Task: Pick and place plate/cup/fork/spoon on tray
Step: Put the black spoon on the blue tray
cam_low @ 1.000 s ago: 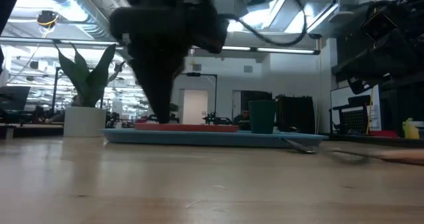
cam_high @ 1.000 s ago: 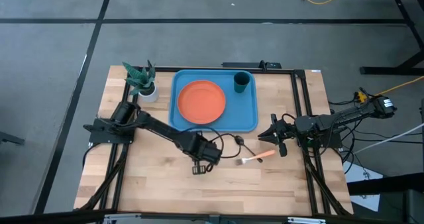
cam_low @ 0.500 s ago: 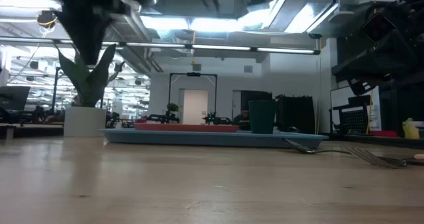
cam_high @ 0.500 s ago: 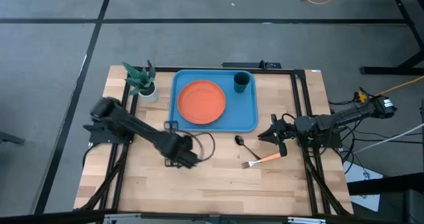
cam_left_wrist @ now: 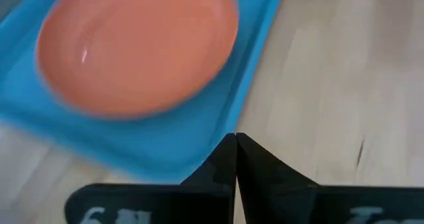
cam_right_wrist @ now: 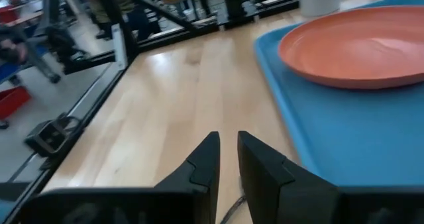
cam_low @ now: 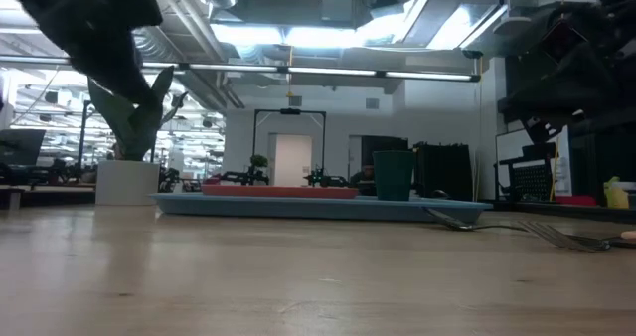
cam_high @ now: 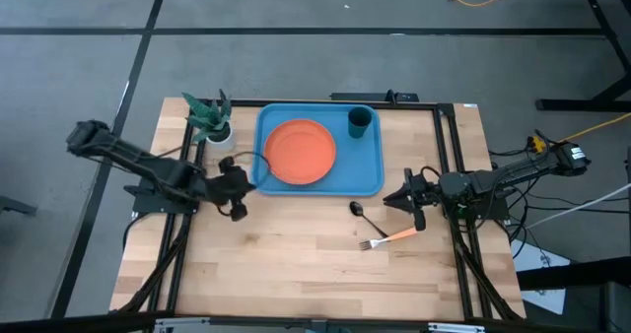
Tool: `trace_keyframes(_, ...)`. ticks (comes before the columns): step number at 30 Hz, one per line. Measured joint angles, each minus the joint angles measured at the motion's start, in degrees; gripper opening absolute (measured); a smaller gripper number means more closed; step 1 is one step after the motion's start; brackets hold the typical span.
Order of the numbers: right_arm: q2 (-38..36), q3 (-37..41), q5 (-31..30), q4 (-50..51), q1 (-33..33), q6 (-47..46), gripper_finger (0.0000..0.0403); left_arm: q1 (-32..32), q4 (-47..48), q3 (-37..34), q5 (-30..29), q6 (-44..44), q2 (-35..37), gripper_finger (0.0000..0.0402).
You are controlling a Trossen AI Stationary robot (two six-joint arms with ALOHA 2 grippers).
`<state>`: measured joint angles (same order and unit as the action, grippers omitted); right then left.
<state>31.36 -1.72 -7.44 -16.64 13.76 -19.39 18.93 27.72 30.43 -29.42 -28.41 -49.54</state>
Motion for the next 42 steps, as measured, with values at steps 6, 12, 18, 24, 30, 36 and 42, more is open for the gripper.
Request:
trace_keyframes(6,0.0,0.0,-3.5,-1.0,0.0,0.2,0.006,-8.0,-31.6,-14.9,7.4,18.3,10.0,0.0)
trace_keyframes(12,0.0,0.0,-3.5,-1.2,0.0,0.0,0.006,-16.8,-36.4,-21.0,17.3,22.8,12.0,0.0)
trace_keyframes(18,0.0,0.0,-3.0,-1.1,0.0,-2.9,0.006,-18.0,-35.8,-24.5,17.0,26.2,18.5,0.0)
trace_keyframes(24,0.0,0.0,-3.0,-1.1,0.0,-2.8,0.006,-17.5,-23.2,-24.9,16.3,24.7,27.8,0.0)
trace_keyframes(30,0.0,0.0,-3.1,-1.1,0.0,-2.7,0.006,-15.9,-17.2,-25.0,16.3,26.3,36.9,0.0)
trace_keyframes(36,0.0,0.0,-3.1,-1.1,0.0,-2.9,0.006,-15.6,-15.7,-25.6,15.8,28.1,45.0,0.0)
trace_keyframes(42,0.0,0.0,-3.2,-1.1,0.0,-2.9,0.006,-15.6,-16.2,-25.8,20.3,28.9,49.2,0.0)
